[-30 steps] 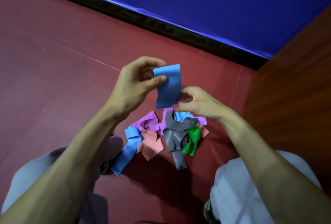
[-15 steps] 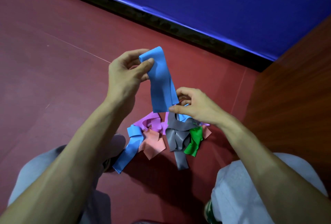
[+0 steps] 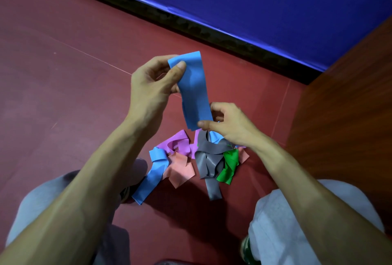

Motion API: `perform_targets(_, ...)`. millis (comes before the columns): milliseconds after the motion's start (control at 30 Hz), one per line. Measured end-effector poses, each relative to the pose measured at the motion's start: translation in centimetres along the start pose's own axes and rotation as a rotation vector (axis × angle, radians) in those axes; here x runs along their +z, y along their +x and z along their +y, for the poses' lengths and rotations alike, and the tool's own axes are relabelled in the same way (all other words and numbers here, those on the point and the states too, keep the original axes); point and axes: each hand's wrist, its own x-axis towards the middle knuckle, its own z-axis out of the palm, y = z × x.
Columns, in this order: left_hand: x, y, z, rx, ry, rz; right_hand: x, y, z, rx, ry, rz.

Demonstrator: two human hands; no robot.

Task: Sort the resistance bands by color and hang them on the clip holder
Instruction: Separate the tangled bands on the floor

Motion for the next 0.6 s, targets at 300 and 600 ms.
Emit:
perform_targets(300, 0.2, -0.3, 0.3, 0.039, 0.115, -0.011, 0.3, 0.2, 0.3, 0.019, -0.08, 0.042)
perform_targets(600, 0.1, -0.5, -0.5, 0.063, 0.423, -0.077, -1.4, 0.1, -1.0, -0.087, -0.003, 0.069)
